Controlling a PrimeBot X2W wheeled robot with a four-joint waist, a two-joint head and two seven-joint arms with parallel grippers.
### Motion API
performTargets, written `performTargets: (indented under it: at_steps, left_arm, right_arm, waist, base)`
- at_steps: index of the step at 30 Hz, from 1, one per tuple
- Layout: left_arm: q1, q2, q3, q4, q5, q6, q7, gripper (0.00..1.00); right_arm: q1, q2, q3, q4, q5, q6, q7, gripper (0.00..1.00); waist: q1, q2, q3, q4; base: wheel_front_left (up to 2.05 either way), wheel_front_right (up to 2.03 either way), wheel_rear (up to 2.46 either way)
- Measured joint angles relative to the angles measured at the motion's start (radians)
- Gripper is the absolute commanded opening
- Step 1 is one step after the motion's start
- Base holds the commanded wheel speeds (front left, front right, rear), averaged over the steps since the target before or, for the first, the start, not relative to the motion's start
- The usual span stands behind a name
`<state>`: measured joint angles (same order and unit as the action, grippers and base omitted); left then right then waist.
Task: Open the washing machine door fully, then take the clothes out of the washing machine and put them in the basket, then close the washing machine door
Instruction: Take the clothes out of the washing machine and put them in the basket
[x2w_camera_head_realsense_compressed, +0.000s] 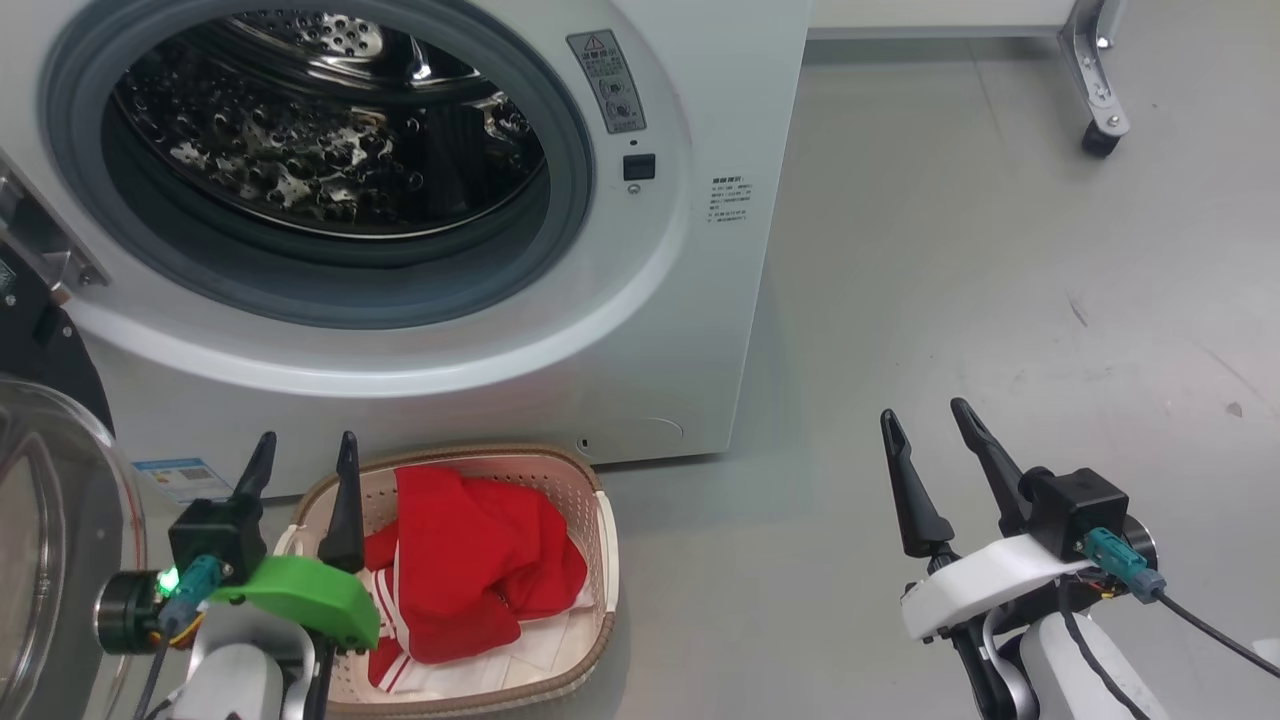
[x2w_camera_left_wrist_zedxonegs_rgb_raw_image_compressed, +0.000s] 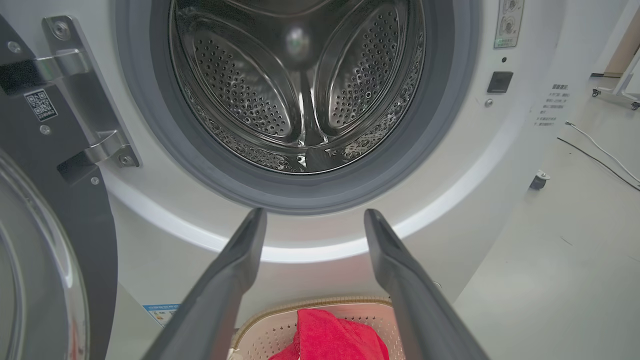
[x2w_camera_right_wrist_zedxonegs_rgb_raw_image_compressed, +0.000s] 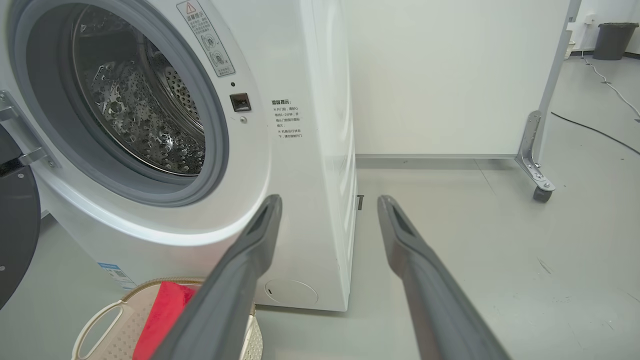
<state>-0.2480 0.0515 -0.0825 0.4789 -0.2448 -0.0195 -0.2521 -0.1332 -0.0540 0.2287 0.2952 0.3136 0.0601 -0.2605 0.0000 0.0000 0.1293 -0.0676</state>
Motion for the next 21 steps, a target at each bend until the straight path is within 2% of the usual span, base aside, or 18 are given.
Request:
performTargets:
  at_steps: [12,21]
  left_arm:
    - [0.154,-0.001,-0.041,-0.061,0.017,0.007,0.000,1.00]
    - [0.212,-0.001,-0.049,-0.123,0.019,0.025,0.011,1.00]
  right_arm:
    - [0.068,0.003,-0.002,0.005,-0.008,0.000,0.000,1.00]
    - [0.103,0.005,-0.007,-0.002,-0.010,0.000,0.000,1.00]
  waist:
    - [0.0000,0.0000,-0.109,0.002]
    - [0.0000,0.0000,-0.138,-0.004]
  base:
    - [0.00,0.00,0.00]
    - [0.00,0.00,0.00]
